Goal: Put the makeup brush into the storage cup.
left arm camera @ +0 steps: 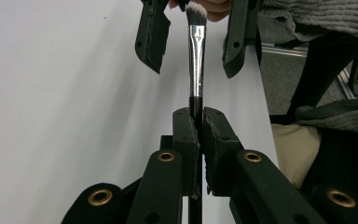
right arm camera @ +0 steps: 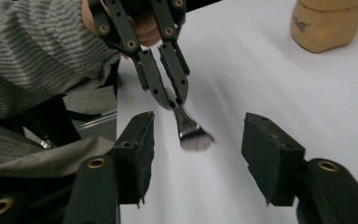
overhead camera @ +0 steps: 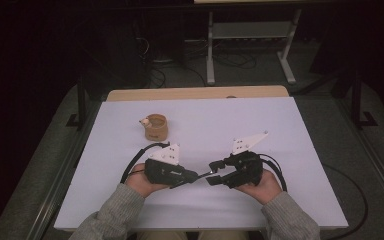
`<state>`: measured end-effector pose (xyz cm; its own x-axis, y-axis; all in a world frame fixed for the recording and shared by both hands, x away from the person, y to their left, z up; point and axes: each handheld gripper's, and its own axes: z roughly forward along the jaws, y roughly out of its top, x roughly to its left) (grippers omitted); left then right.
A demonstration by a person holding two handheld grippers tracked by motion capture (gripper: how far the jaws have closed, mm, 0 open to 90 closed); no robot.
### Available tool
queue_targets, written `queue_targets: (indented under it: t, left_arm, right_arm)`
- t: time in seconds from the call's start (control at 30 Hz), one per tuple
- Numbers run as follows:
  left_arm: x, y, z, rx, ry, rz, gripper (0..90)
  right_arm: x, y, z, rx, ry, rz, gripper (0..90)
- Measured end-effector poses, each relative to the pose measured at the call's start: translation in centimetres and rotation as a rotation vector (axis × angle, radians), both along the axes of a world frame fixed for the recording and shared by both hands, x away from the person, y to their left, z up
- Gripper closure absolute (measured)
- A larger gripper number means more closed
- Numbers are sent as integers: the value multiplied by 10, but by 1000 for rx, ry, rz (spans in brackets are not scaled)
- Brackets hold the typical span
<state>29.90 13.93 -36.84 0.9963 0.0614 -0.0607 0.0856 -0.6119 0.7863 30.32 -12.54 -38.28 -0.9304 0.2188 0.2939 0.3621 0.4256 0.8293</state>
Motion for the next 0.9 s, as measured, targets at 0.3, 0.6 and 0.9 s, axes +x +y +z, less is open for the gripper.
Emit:
queue_targets:
  t: [0.3, 0.6, 0.9]
  left_arm:
    - [-1, -2, 0, 3, -5, -12, 843]
    - [-3, -4, 0, 0, -1, -24, 843]
    - [-4, -8, -3, 27, 8, -46, 842]
  right_arm:
    - [-2, 9, -1, 5, -2, 55, 575]
    - [-2, 11, -4, 30, 13, 84, 735]
    - [-4, 12, -8, 34, 4, 99, 812]
